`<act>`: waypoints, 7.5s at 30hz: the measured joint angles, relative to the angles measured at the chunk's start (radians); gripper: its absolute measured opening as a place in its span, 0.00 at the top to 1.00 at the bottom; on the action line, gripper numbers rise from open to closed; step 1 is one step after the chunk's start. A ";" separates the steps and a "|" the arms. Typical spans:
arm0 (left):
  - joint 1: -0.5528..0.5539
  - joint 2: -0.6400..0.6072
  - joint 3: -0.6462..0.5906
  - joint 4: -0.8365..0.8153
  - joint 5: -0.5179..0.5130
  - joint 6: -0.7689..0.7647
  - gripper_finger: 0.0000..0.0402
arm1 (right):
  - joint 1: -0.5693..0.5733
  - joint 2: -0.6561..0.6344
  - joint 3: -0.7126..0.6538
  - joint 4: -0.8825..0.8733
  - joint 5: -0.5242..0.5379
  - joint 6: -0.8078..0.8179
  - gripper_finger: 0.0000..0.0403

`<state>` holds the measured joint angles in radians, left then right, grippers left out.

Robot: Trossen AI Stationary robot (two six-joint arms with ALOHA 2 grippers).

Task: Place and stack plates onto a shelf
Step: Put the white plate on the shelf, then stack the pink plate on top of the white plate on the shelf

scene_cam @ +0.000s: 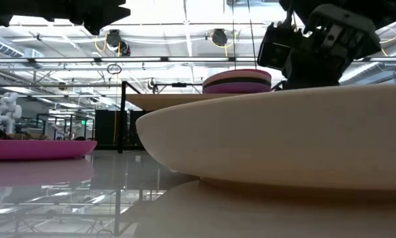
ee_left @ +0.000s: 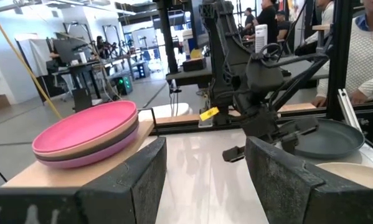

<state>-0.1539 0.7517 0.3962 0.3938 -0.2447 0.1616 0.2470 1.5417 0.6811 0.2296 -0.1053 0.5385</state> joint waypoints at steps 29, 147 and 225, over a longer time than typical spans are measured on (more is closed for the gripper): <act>0.000 0.001 0.000 -0.008 0.008 -0.030 0.44 | -0.012 0.120 0.000 0.096 -0.083 -0.023 0.88; -0.158 0.418 0.394 -0.951 -0.330 -0.586 0.45 | -0.416 -0.648 -0.058 0.240 -0.045 -0.638 0.74; -0.309 0.776 0.737 -1.343 0.066 -0.677 0.96 | -0.280 -0.635 -0.179 0.328 0.083 -0.576 0.74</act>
<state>-0.4626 1.5277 1.1332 -0.9490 -0.1791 -0.5150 -0.0325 0.9066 0.5018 0.5573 -0.0223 -0.0372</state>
